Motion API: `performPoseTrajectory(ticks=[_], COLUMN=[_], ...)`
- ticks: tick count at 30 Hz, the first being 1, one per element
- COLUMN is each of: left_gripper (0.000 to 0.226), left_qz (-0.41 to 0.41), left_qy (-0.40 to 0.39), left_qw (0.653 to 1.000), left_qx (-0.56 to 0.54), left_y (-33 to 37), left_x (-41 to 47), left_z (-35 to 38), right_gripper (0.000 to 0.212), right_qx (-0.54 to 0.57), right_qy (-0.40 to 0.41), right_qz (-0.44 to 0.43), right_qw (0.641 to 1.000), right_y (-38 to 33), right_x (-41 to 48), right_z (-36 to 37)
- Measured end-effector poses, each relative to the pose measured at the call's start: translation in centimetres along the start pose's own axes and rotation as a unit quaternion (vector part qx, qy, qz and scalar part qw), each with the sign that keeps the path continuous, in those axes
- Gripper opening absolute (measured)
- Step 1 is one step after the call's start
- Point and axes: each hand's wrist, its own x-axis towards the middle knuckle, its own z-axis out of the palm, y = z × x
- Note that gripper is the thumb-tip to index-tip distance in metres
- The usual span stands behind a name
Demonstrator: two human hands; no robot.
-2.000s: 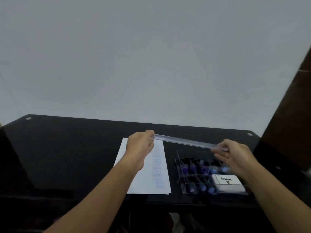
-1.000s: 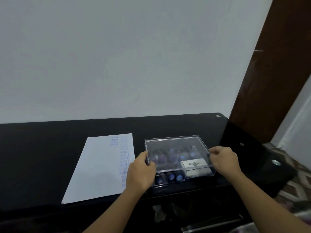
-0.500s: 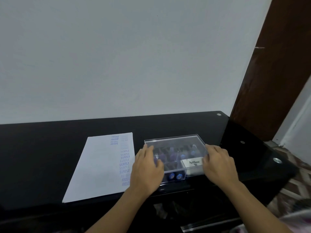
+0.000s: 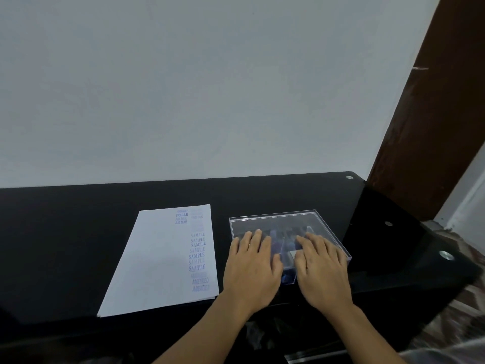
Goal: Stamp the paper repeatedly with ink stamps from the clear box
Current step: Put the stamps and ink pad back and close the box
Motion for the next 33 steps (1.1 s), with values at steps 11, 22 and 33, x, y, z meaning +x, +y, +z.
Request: performPoseTrajectory(ticks=[11, 22, 33], left_gripper=[0.065, 0.059, 0.045], left_qz=[0.002, -0.008, -0.014], left_qy=[0.045, 0.071, 0.113], left_qw=[0.999, 0.997, 0.993], left_qx=[0.000, 0.000, 0.005], left_y=[-1.4, -6.0, -10.6], left_x=[2.1, 9.2, 17.9], left_z=[1.3, 2.4, 4.0], right_gripper=[0.059, 0.076, 0.074], right_qx=[-0.001, 0.003, 0.011], right_qy=[0.015, -0.015, -0.031], right_qz=[0.005, -0.004, -0.026], right_qw=[1.000, 1.000, 0.999], right_y=[-0.2, -2.4, -3.9], right_x=[2.1, 9.1, 18.3], right_z=[1.2, 4.0, 7.7])
